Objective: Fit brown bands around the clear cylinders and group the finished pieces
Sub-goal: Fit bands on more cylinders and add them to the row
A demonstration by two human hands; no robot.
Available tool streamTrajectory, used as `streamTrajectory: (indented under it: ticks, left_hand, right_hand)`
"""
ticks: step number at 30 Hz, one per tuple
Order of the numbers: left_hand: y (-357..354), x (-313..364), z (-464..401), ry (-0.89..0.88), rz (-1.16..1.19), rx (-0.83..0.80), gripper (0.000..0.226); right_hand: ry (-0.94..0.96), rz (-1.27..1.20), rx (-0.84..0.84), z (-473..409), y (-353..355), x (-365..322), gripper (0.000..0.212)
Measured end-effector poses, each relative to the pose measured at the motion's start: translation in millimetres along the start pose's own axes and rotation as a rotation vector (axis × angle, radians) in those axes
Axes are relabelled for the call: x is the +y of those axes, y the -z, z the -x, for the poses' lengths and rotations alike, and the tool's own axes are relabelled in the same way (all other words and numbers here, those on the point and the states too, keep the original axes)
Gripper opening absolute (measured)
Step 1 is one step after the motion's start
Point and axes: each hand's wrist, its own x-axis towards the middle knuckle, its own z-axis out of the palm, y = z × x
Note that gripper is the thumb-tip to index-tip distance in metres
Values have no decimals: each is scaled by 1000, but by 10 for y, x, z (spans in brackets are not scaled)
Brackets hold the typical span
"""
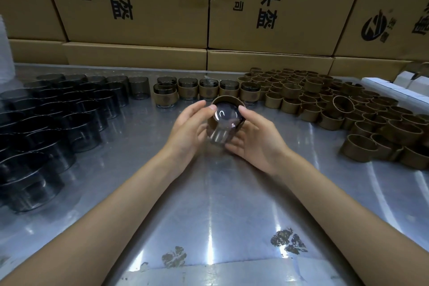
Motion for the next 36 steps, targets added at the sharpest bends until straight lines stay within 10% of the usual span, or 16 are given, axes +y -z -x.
streamTrajectory:
  ticks: [10,17,29,36]
  left_hand:
    - [171,105,-3,350,-109,-243,66]
    - [197,92,32,262,41,-368,34]
    - [198,97,66,157,94,-491,57]
    - [-190,57,134,-18,-258,-33,50]
  right_hand:
    - [-93,-95,-142,62,123,-70,63]
    - [-5,-108,-312,74,174,-45,59]
    - [35,-113,-330,126,137,-78,71]
    - [241,193,140,115,-178,71,52]
